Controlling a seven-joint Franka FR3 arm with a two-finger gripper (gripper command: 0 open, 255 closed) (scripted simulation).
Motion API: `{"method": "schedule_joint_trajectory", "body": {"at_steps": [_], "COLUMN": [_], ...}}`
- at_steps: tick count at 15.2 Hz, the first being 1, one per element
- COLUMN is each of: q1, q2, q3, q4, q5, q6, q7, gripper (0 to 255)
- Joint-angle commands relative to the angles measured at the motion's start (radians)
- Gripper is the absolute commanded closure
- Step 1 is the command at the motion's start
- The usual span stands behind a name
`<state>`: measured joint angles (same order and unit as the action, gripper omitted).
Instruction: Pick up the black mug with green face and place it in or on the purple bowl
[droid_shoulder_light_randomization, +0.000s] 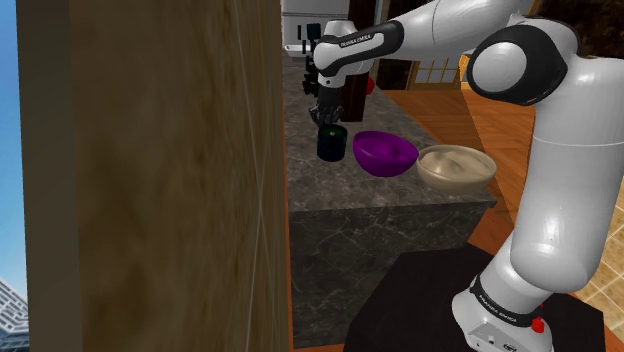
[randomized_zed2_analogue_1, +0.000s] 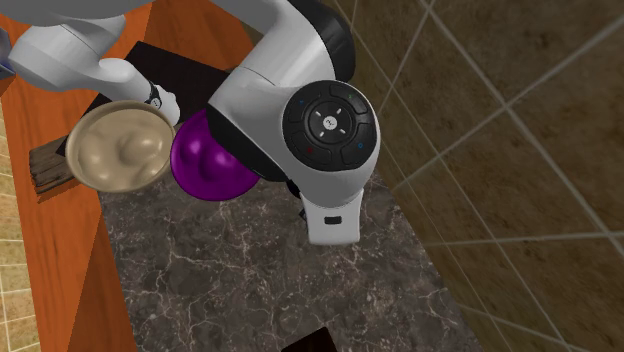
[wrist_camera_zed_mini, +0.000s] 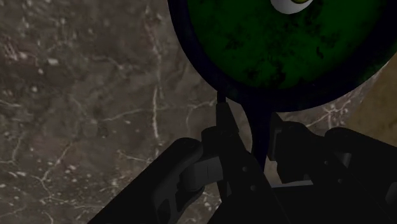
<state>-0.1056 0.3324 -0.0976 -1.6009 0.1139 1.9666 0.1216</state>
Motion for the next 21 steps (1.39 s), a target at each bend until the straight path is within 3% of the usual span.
{"method": "schedule_joint_trajectory", "body": {"at_steps": [1,21], "q1": [0.0,-0.007], "q2": [-0.003,-0.004], "q3": [0.0,-0.003], "q4": [0.01,0.277], "q5": [-0.001,-0.007], "q6": [-0.012,-0.28], "q7": [0.001,0.022], "gripper": [255,255]}}
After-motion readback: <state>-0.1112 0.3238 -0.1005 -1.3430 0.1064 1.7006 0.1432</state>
